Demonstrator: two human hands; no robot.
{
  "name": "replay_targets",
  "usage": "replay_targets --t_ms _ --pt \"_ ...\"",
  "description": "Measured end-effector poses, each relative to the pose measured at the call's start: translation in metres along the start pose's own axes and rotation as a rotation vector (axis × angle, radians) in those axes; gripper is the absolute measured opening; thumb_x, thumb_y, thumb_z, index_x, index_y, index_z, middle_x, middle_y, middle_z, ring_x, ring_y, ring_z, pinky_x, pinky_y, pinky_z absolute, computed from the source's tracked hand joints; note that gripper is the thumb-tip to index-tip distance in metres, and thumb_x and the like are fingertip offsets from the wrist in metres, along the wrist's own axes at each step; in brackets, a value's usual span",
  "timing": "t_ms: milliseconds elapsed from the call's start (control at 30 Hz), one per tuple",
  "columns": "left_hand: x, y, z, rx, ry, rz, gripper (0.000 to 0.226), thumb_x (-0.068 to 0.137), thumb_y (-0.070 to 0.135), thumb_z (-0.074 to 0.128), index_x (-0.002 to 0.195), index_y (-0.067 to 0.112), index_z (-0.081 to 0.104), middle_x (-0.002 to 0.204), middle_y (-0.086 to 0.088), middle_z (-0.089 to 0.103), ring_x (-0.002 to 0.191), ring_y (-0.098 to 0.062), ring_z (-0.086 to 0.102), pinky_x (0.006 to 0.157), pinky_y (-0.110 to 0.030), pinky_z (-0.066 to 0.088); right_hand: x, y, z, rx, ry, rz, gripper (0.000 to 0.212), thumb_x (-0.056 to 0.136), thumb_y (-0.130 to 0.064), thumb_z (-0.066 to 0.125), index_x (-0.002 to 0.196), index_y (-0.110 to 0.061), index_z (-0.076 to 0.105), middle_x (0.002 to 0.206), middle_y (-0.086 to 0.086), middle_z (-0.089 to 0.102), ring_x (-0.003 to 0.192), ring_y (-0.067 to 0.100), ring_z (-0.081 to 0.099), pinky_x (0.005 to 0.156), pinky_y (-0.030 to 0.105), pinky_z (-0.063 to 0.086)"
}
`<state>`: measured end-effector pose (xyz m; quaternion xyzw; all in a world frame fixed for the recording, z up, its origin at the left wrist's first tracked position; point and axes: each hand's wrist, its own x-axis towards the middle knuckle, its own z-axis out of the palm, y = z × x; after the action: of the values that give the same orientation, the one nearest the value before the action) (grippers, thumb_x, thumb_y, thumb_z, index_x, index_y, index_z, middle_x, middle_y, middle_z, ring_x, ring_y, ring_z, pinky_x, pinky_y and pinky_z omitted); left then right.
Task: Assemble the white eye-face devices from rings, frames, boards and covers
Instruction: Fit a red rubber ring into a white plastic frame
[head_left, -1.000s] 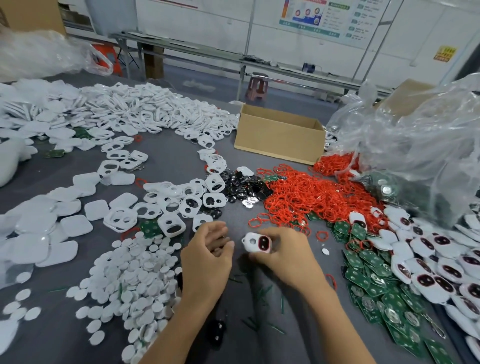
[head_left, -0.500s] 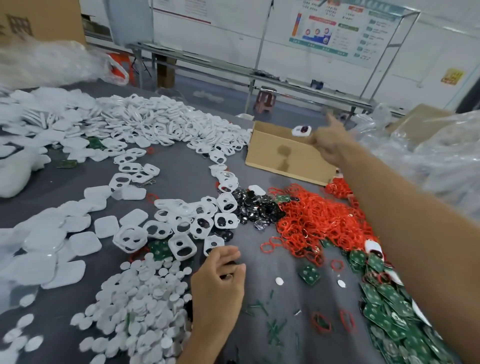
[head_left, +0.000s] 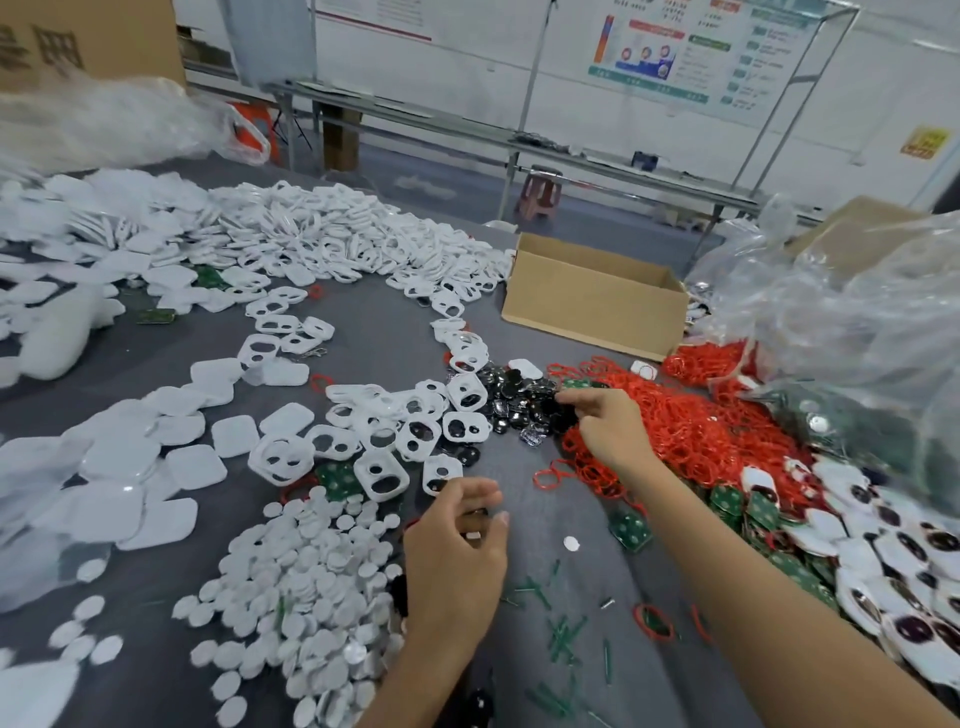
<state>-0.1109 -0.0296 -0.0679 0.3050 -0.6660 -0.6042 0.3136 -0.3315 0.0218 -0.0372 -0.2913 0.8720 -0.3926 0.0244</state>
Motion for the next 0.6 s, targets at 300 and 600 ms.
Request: replay_targets --t_ms 300,600 --pt "0.001 0.001 0.002 -0.002 -0.002 0.020 0.034 0.084 -0.003 0.066 0.086 0.032 0.065 0.080 0.017 0.071 0.074 -0.003 0.068 0.077 -0.037 0.059 0.001 -0.049 0.040 -0.166 -0.205 -0.237 0.044 0.085 -0.003 0.059 0.129 -0.009 0.059 0.133 0.006 0.059 0.126 0.018 0.051 0.099 0.012 0.027" --pt "0.002 0.000 0.000 -0.021 -0.002 0.009 0.040 0.079 -0.005 0.057 0.083 0.033 0.064 0.080 0.018 0.071 0.075 -0.003 0.067 0.077 -0.037 0.059 0.006 -0.076 0.071 -0.023 -0.108 -0.183 0.038 0.089 -0.013 0.064 0.126 -0.006 0.057 0.103 0.010 0.064 0.092 0.020 0.060 0.088 0.028 0.047"
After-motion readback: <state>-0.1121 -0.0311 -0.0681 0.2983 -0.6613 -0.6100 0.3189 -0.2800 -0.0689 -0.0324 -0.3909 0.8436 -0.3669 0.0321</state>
